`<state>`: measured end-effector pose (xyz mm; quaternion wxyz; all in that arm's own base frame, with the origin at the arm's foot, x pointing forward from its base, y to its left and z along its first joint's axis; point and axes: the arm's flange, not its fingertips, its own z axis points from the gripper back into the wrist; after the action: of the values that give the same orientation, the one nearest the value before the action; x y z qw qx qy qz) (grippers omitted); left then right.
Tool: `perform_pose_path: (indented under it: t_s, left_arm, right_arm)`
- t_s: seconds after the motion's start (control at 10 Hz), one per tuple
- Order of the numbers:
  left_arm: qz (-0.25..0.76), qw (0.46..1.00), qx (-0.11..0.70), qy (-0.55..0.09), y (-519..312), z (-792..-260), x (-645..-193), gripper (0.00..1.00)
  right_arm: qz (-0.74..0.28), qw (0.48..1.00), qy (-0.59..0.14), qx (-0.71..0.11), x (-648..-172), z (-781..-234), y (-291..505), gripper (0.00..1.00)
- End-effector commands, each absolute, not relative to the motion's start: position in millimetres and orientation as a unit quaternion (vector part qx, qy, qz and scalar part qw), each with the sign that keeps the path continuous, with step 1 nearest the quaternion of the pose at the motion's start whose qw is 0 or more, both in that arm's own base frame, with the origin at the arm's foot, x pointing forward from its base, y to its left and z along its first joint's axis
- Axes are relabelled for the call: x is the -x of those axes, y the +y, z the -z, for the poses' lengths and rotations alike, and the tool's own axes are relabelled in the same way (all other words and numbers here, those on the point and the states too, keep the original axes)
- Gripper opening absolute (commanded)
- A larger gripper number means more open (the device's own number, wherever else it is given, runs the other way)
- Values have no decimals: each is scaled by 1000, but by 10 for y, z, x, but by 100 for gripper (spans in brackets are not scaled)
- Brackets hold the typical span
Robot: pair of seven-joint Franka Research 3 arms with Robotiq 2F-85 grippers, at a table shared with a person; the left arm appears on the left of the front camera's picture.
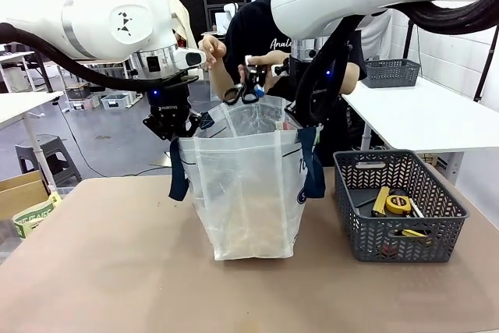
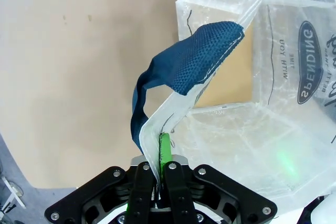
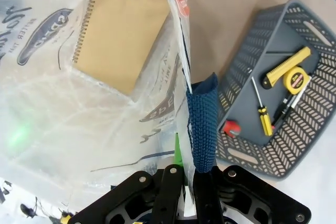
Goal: Transfer purchased items from the store into the shopping bag.
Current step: Move the Reusable shopping bag to the right side of the table.
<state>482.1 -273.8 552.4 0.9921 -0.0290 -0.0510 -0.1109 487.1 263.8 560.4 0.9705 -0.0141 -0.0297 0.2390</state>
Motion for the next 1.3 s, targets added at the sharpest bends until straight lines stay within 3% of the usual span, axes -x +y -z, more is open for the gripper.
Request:
perform_pose_path:
  t_s: [0.0, 1.2]
  left_arm:
    - [97, 993, 38, -54, -2699, -5516, -4780, 0]
    - [110, 992, 30, -50, -2738, -5519, -4820, 0]
  right_arm:
    - [-232, 971, -52, 33, -4804, -5552, 2611, 0]
    - [-239, 970, -35, 17, -4860, -5615, 2636, 0]
